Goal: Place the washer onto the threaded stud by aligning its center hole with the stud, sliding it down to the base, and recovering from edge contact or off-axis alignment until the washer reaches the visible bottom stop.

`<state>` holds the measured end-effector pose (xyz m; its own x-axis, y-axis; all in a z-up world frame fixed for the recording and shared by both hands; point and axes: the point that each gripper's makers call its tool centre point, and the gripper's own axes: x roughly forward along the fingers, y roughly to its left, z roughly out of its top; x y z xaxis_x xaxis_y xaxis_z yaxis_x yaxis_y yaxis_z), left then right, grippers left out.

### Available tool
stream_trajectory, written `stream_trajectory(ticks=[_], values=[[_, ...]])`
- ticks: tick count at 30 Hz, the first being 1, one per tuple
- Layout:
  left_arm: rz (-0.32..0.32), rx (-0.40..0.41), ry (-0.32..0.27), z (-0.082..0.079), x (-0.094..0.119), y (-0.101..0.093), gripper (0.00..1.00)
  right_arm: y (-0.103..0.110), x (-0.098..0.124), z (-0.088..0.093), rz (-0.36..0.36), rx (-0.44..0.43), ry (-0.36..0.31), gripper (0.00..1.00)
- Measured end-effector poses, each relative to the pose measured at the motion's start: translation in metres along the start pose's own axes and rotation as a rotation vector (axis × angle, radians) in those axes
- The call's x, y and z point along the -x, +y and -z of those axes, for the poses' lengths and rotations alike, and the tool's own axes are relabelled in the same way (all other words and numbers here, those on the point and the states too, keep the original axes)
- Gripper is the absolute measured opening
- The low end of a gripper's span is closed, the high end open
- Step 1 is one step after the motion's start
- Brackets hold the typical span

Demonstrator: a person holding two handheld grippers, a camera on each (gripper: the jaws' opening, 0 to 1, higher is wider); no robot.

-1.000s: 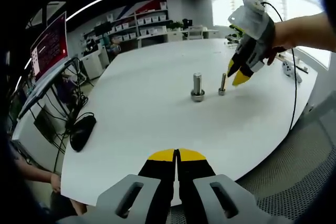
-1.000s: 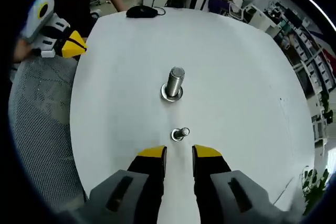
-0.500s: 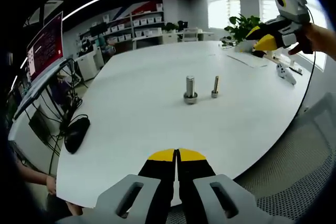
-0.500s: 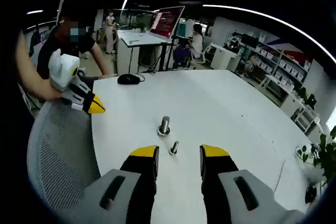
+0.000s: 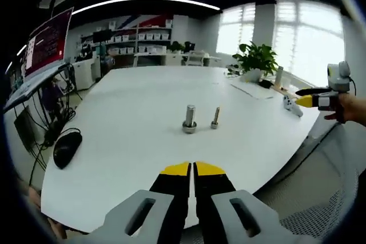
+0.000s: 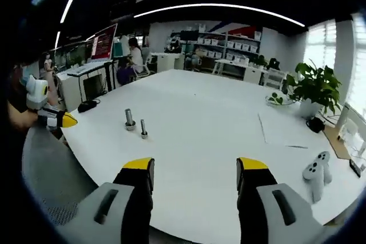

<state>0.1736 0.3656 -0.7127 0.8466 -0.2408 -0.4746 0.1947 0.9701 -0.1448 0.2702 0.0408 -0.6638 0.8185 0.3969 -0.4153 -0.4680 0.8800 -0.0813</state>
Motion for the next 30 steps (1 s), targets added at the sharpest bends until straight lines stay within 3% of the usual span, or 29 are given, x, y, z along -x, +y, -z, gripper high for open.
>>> stream_trajectory(ticks=[7,11,13,14,16,19,22,27,30], values=[[0.041,-0.009,-0.016,-0.002,0.001,-0.005,0.09,0.006,0.004,0.016,0.037,-0.054,-0.019,0.61],[0.077,-0.065,-0.012,0.0,0.001,-0.013,0.17,0.02,0.0,0.028,0.028,0.004,-0.002,0.63],[0.076,-0.063,-0.019,-0.001,0.002,-0.012,0.18,0.029,0.0,0.039,0.015,0.111,0.042,0.62],[0.083,-0.05,-0.02,-0.001,0.002,-0.012,0.18,0.031,-0.001,0.039,0.009,0.11,0.036,0.61],[0.098,-0.055,-0.032,-0.003,0.002,-0.014,0.2,0.029,-0.002,0.039,-0.005,0.035,0.032,0.59],[0.106,-0.042,-0.045,-0.003,0.004,-0.016,0.25,0.023,-0.004,0.047,0.002,0.03,0.063,0.59],[0.113,-0.026,-0.074,-0.008,0.005,-0.016,0.25,0.017,-0.002,0.041,0.017,-0.002,-0.006,0.59],[0.105,-0.031,-0.075,-0.009,0.004,-0.016,0.27,0.007,0.002,0.043,0.069,-0.148,-0.033,0.58],[0.11,-0.024,-0.069,-0.008,0.004,-0.017,0.27,0.011,0.0,0.046,0.041,-0.157,-0.012,0.56]])
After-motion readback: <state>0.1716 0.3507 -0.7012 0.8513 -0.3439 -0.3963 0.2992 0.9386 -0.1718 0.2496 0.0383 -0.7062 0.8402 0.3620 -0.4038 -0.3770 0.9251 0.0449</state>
